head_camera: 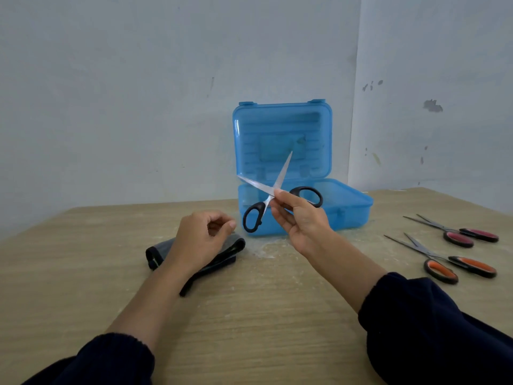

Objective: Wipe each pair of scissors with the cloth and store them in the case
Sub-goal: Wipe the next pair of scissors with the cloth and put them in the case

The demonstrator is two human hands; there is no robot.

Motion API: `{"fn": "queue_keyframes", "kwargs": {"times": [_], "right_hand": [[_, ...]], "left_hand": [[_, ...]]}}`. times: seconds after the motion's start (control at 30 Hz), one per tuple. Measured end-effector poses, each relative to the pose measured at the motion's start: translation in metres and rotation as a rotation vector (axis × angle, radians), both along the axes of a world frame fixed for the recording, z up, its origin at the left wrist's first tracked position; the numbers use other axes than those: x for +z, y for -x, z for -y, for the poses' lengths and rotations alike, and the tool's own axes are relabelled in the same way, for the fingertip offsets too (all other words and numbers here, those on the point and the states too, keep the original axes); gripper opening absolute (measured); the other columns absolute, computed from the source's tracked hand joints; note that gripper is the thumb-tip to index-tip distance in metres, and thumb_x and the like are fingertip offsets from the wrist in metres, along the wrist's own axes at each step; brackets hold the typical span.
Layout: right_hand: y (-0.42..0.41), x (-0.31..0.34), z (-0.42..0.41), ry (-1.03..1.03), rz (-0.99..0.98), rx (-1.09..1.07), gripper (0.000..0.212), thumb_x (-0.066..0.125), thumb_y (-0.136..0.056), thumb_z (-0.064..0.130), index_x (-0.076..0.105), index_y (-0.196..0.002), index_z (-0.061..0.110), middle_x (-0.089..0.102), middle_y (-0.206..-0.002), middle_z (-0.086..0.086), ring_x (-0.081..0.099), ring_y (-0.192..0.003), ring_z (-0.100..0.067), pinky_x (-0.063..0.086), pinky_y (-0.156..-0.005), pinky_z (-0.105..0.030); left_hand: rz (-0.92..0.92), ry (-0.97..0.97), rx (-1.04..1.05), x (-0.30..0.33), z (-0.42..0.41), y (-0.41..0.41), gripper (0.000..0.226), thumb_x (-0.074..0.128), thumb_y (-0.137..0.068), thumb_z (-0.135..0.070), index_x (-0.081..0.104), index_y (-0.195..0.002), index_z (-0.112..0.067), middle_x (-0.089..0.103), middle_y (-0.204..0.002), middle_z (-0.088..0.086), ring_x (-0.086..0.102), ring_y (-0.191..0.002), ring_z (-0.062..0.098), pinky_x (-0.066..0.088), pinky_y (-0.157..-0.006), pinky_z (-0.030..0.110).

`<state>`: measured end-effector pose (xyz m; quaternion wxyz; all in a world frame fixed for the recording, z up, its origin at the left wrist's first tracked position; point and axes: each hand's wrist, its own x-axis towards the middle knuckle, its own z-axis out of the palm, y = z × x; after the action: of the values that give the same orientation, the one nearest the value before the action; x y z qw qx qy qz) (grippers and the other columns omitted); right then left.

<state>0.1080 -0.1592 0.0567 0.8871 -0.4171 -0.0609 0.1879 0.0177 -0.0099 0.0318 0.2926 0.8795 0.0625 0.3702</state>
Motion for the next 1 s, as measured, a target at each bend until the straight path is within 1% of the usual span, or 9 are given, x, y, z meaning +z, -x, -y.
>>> {"fn": "queue_keyframes", "kwargs": {"times": [0.07, 0.17, 0.33, 0.47, 0.57, 0.67, 0.77, 0.9, 1.0], "right_hand": [[-0.003, -0.004, 0.003, 0.075, 0.023, -0.020, 0.022, 0.074, -0.075, 0.007, 0.064, -0.093, -0.001, 0.069, -0.079, -0.011, 0.069, -0.069, -0.019, 0.060, -0.065, -0.026], [-0.007, -0.007, 0.005, 0.087, 0.034, -0.026, 0.025, 0.073, -0.076, 0.007, 0.063, -0.097, -0.002, 0.070, -0.083, -0.013, 0.070, -0.070, -0.023, 0.060, -0.065, -0.030], [-0.010, -0.008, 0.005, 0.153, 0.139, -0.044, 0.020, 0.072, -0.077, 0.007, 0.063, -0.092, -0.002, 0.069, -0.082, -0.015, 0.069, -0.065, -0.021, 0.059, -0.057, -0.025], [-0.023, -0.003, 0.012, 0.464, 0.386, -0.219, 0.014, 0.077, -0.072, 0.013, 0.065, -0.071, 0.007, 0.069, -0.073, -0.011, 0.068, -0.062, -0.017, 0.057, -0.060, -0.023], [-0.026, 0.006, 0.019, 0.560, 0.495, -0.143, 0.011, 0.078, -0.071, 0.014, 0.068, -0.070, 0.007, 0.068, -0.067, -0.007, 0.065, -0.058, -0.015, 0.056, -0.059, -0.022], [-0.021, 0.007, 0.015, 0.614, 0.594, -0.024, 0.015, 0.078, -0.071, 0.015, 0.072, -0.076, 0.003, 0.068, -0.066, -0.008, 0.064, -0.057, -0.013, 0.054, -0.057, -0.019], [-0.021, 0.012, 0.017, 0.647, 0.666, -0.033, 0.018, 0.078, -0.070, 0.013, 0.072, -0.080, -0.001, 0.067, -0.065, -0.009, 0.063, -0.056, -0.013, 0.052, -0.054, -0.019], [-0.030, 0.025, 0.035, 0.689, 0.721, -0.095, 0.011, 0.077, -0.071, 0.008, 0.070, -0.073, 0.000, 0.063, -0.058, -0.007, 0.059, -0.048, -0.010, 0.049, -0.048, -0.017], [-0.030, 0.020, 0.033, 0.729, 0.724, -0.016, 0.017, 0.076, -0.071, 0.006, 0.070, -0.080, -0.007, 0.060, -0.059, -0.010, 0.057, -0.050, -0.013, 0.050, -0.047, -0.017]], "left_hand": [[-0.150, -0.176, 0.037, -0.008, -0.007, 0.002, 0.010, 0.065, -0.081, -0.023, 0.069, -0.089, -0.018, 0.063, -0.078, -0.010, 0.058, -0.074, 0.004, 0.039, -0.066, 0.007], [-0.353, -0.341, 0.075, -0.018, -0.015, 0.002, 0.027, 0.069, -0.075, -0.035, 0.065, -0.097, -0.020, 0.057, -0.090, -0.008, 0.053, -0.086, 0.011, 0.041, -0.076, 0.024], [-0.308, -0.347, 0.112, -0.020, -0.015, -0.002, 0.014, 0.064, -0.082, -0.022, 0.065, -0.094, -0.016, 0.061, -0.087, -0.003, 0.055, -0.084, 0.016, 0.034, -0.070, 0.025], [-0.045, -0.129, 0.209, -0.010, -0.013, -0.004, 0.012, 0.064, -0.081, -0.020, 0.068, -0.089, -0.011, 0.063, -0.076, -0.002, 0.059, -0.074, 0.017, 0.038, -0.066, 0.025], [0.107, 0.096, 0.171, 0.002, -0.012, -0.004, 0.009, 0.066, -0.080, -0.022, 0.069, -0.087, -0.016, 0.068, -0.075, -0.001, 0.060, -0.069, 0.008, 0.042, -0.062, 0.016], [0.145, 0.227, 0.060, 0.006, -0.008, -0.005, 0.003, 0.067, -0.080, -0.022, 0.067, -0.082, -0.024, 0.069, -0.078, -0.006, 0.062, -0.069, 0.003, 0.044, -0.064, 0.014], [0.155, 0.261, -0.002, 0.007, -0.003, -0.005, 0.010, 0.068, -0.080, -0.021, 0.066, -0.079, -0.031, 0.071, -0.081, -0.009, 0.065, -0.074, 0.005, 0.048, -0.070, 0.015], [0.224, 0.345, 0.005, 0.010, -0.002, -0.005, 0.013, 0.067, -0.081, -0.023, 0.069, -0.092, -0.017, 0.072, -0.088, -0.001, 0.068, -0.084, 0.011, 0.053, -0.080, 0.026], [0.269, 0.394, -0.022, 0.011, 0.003, -0.006, 0.014, 0.065, -0.083, -0.021, 0.068, -0.094, -0.013, 0.072, -0.091, 0.002, 0.068, -0.085, 0.013, 0.053, -0.082, 0.030]]}}
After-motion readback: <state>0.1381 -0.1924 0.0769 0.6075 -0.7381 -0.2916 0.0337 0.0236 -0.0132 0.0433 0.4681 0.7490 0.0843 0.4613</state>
